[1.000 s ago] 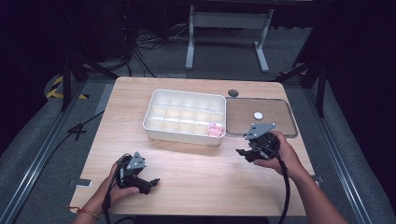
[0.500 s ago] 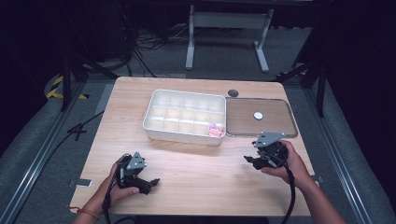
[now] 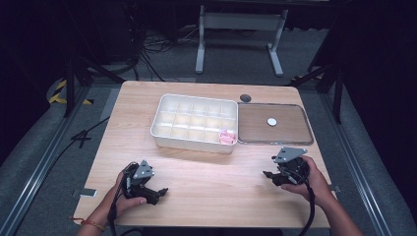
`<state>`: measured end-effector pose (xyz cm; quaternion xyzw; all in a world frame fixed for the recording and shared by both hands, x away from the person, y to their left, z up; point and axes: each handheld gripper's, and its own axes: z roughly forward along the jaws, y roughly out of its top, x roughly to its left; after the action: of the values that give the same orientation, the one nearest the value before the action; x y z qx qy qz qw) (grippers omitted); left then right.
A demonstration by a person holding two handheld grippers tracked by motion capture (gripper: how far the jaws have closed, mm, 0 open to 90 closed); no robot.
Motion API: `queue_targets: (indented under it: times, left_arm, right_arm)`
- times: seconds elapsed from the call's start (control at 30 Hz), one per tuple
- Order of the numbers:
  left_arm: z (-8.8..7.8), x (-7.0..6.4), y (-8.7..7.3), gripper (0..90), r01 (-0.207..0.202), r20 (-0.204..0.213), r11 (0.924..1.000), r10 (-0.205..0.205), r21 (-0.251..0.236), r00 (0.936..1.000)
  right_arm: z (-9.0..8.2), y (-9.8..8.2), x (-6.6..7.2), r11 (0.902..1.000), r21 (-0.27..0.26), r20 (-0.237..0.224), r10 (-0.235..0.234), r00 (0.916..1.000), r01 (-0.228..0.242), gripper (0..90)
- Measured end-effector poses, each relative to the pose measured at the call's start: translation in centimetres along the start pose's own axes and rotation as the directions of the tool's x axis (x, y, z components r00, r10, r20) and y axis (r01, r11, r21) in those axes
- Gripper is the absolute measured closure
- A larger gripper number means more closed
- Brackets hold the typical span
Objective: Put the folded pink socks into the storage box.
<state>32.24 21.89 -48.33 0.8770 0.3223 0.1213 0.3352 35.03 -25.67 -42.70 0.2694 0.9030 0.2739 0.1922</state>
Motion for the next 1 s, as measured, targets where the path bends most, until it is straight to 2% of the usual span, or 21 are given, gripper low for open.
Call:
queue_targets:
  times: [0.3, 0.43, 0.67, 1.0]
  left_arm:
    - [0.0, 0.0, 0.0, 3.2, 0.0, 0.0, 1.0, 0.0, 0.0, 1.0]
    - [0.0, 0.0, 0.0, 3.2, 0.0, -0.001, 1.0, 0.0, 0.0, 1.0]
    - [0.0, 0.0, 0.0, 3.2, 0.002, -0.002, 1.0, -0.002, 0.0, 1.0]
    - [0.0, 0.0, 0.0, 3.1, 0.004, -0.002, 1.0, -0.004, 0.0, 1.0]
  right_arm:
    - [0.3, -2.0, 0.3, 0.9994, 0.027, -0.009, 0.022, 0.9997, -0.022, 38.1]
    - [0.2, -2.6, 0.3, 0.9994, 0.025, -0.012, 0.023, 0.9997, -0.023, 37.4]
    - [-0.1, -4.1, 0.2, 0.9979, 0.022, -0.018, 0.061, 0.998, -0.06, 36.4]
    - [-0.1, -6.4, 0.4, 0.9972, 0.01, -0.039, 0.074, 0.9965, -0.074, 35.3]
